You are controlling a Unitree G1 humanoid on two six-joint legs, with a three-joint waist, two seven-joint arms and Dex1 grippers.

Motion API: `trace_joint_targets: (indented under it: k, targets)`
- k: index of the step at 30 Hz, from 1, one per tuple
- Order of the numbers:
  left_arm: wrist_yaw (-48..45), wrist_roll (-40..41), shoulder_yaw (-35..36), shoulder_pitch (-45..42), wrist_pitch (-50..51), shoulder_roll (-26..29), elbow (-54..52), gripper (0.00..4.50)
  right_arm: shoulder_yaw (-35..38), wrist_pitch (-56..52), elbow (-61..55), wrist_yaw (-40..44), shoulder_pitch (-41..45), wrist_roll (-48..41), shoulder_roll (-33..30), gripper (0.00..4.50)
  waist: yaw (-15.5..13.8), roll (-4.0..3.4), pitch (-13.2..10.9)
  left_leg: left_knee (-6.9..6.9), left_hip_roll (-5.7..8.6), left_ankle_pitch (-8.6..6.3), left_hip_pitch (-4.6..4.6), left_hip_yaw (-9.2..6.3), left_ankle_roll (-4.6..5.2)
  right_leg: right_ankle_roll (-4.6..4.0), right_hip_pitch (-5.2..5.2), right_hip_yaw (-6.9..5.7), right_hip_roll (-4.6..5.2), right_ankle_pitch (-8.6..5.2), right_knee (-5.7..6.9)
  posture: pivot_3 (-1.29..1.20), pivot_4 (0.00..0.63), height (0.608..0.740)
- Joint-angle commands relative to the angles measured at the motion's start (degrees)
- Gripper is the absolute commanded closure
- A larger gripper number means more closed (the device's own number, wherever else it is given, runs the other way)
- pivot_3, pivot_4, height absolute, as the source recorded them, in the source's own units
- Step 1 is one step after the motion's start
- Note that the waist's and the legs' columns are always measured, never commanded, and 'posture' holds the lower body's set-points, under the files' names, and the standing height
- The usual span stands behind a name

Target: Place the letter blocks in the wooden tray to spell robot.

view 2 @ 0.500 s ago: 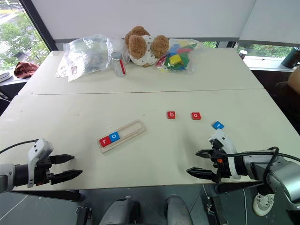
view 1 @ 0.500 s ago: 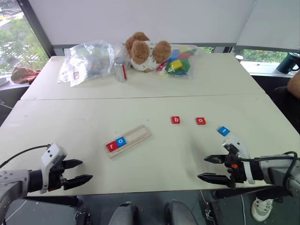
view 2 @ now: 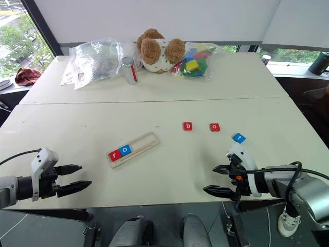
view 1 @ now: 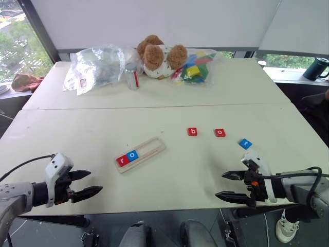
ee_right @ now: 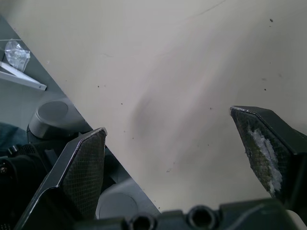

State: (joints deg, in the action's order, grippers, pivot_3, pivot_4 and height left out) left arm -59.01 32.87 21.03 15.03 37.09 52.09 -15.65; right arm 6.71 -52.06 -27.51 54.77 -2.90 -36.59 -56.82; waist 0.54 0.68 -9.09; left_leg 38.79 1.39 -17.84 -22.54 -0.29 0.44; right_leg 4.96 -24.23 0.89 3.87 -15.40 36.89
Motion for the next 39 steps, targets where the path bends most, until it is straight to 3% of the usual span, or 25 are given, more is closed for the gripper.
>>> trace_joint_targets:
  k: [1,10,17,21,28,39]
  targets:
    - [0.15,-0.62,1.17,0.25,-0.68,0.51,-0.35,0.00,-0.22,0.86,0.19,0.32,1.12,0.35,-0.36,0.02,-0.02,0.00,0.00,0.00,0.00,0.00,0.00,0.00,0.00,0.00,0.00,0.00,0.00,0.00,0.00,0.00,0.150,0.740]
    - [1.91,0.27,4.38,-3.72,-1.28,0.91,-0.68,0.00,-1.06,0.92,3.84,1.60,4.93,1.96,-2.20,0.02,-0.07,0.00,0.00,0.02,0.00,0.00,0.00,0.00,0.00,0.00,0.00,-0.01,0.00,0.00,0.01,0.00,0.150,0.740]
    - [-4.15,-4.77,-5.56,-12.84,-7.51,5.66,0.61,0.00,-2.83,-9.43,-0.06,-2.40,20.92,-6.03,3.98,0.02,0.15,-0.11,-0.06,0.01,0.00,0.01,0.01,0.01,-0.02,0.00,-0.06,-0.01,0.00,0.00,0.07,0.00,0.150,0.740]
    - [-4.64,-9.84,-13.00,-21.01,-14.13,2.96,6.10,0.00,-7.67,-9.45,-3.73,-4.26,21.95,-5.16,6.37,0.02,-0.79,-0.12,-0.06,-0.06,0.01,0.01,-0.11,-0.01,-0.02,0.16,-0.15,-0.04,0.00,0.09,-0.01,0.00,0.150,0.740]
    - [-3.96,-12.79,-18.26,-24.60,-18.55,-2.92,10.35,0.00,-10.48,-8.99,-7.11,-7.96,19.14,-4.35,7.84,0.02,-0.86,-0.11,-0.05,0.27,0.05,0.00,-0.80,0.04,0.04,0.22,-0.71,-0.06,0.00,0.12,0.05,0.00,0.150,0.740]
    - [-0.65,-17.49,-22.75,-26.04,-22.68,-9.82,15.08,0.00,-9.75,-7.05,-6.25,-8.22,18.55,-2.69,7.14,0.02,-1.11,-0.11,-0.05,0.37,0.05,0.01,-0.73,0.02,0.04,0.23,-0.64,-0.09,-0.02,0.13,0.18,0.00,0.150,0.740]
